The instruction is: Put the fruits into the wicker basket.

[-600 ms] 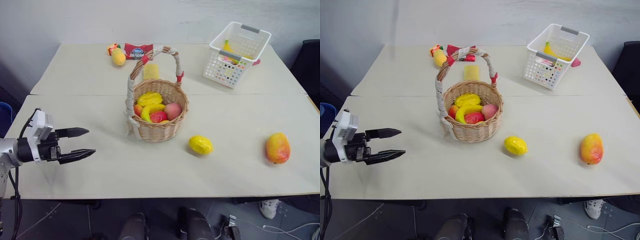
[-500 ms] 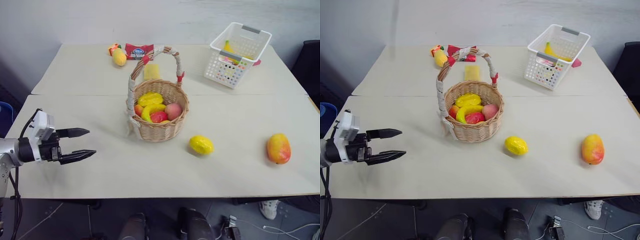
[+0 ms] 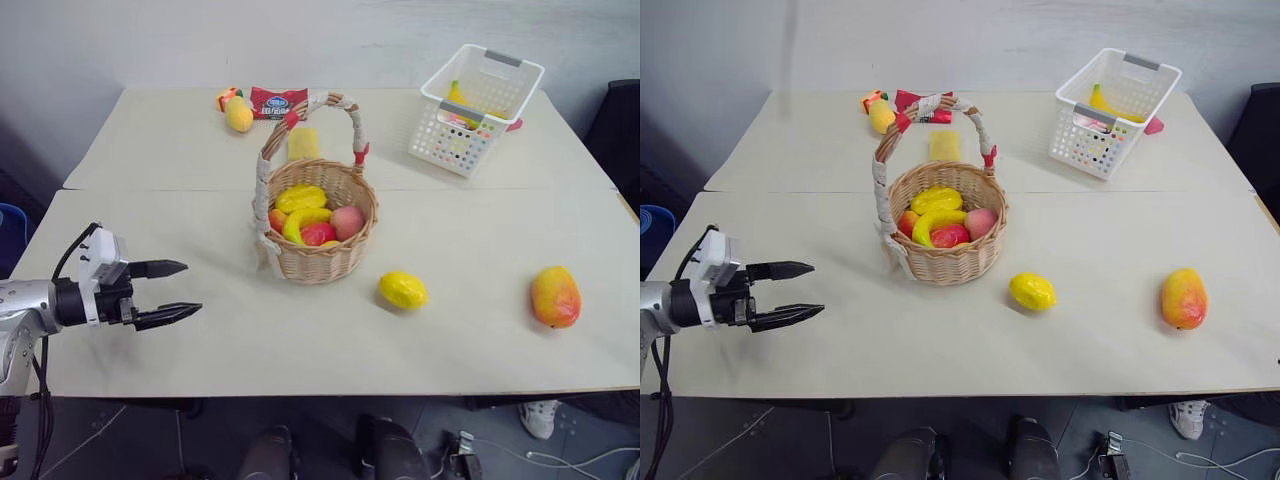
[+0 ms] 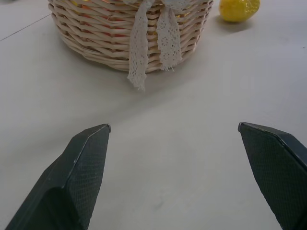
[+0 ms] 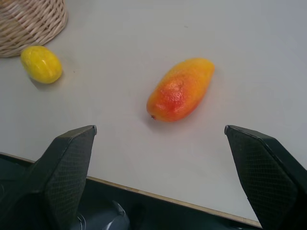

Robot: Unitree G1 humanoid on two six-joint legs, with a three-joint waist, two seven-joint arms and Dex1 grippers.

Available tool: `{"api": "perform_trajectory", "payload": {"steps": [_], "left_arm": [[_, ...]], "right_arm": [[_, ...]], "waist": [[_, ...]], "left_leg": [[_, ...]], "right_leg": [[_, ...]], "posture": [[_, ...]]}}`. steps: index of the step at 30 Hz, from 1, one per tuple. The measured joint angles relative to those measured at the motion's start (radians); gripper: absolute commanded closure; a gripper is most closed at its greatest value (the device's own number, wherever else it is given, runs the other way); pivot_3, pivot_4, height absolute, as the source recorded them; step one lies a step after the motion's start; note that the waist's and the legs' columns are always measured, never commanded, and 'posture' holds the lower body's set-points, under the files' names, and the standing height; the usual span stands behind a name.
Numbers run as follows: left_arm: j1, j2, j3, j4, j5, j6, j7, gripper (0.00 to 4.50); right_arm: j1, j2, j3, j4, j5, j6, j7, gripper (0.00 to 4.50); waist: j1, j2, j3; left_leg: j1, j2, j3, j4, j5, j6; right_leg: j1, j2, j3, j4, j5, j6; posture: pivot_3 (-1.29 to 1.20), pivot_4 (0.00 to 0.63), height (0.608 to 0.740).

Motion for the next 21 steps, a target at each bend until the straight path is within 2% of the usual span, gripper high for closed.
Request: {"api": "perform_trajectory", "payload": {"steps": [8,11,14,16,18,21], "left_arm": [[-0.087,0.000,-0.028,0.003,-0.007,0.057,0.013,0.00],[-0.115,-0.003,-0.047,-0.036,-0.045,0.113,0.011,0.00],[-0.155,-0.004,-0.063,-0.140,-0.128,0.184,-0.011,0.00],[-0.171,-0.001,-0.076,-0.209,-0.176,0.218,-0.032,0.00],[-0.189,-0.001,-0.107,-0.284,-0.202,0.240,-0.042,0.00],[-0.217,0.001,-0.142,-0.353,-0.231,0.268,-0.043,0.00]], "right_arm": [[-0.021,0.007,0.002,-0.012,0.007,0.011,-0.015,0.04],[-0.074,0.004,0.003,-0.105,0.073,0.077,-0.046,0.04],[-0.184,-0.045,0.073,-0.259,0.163,0.133,-0.098,0.04],[-0.276,-0.076,0.179,-0.357,0.193,0.143,-0.145,0.04],[-0.403,-0.092,0.357,-0.453,0.207,0.145,-0.206,0.04],[-0.592,-0.092,0.663,-0.519,0.123,0.110,-0.297,0.04]], "waist": [[0.001,0.000,0.000],[-0.004,0.000,0.000],[-0.009,0.000,0.001],[-0.011,0.000,0.001],[-0.009,0.000,0.001],[-0.005,0.001,0.001]], "left_leg": [[0.000,0.000,0.001,0.000,0.000,0.001],[0.001,0.001,0.002,0.000,0.001,0.001],[0.002,0.002,0.003,0.000,0.001,0.000],[0.002,0.003,0.003,0.000,0.000,-0.001],[0.002,0.005,0.004,0.000,0.002,0.000],[0.001,0.007,0.006,0.000,0.002,0.000]], "right_leg": [[0.000,0.000,0.001,0.000,0.000,0.000],[0.000,0.002,0.002,0.001,0.000,0.000],[0.000,0.002,0.004,0.001,0.000,0.000],[0.000,0.004,0.004,0.001,0.000,0.000],[0.000,0.009,0.004,0.002,0.000,0.000],[-0.002,0.016,0.005,0.002,0.000,-0.001]], "posture": [[0.00,0.150,0.740],[0.00,0.150,0.740],[0.00,0.150,0.740],[0.00,0.150,0.740],[0.00,0.150,0.740],[0.00,0.150,0.740]]}}
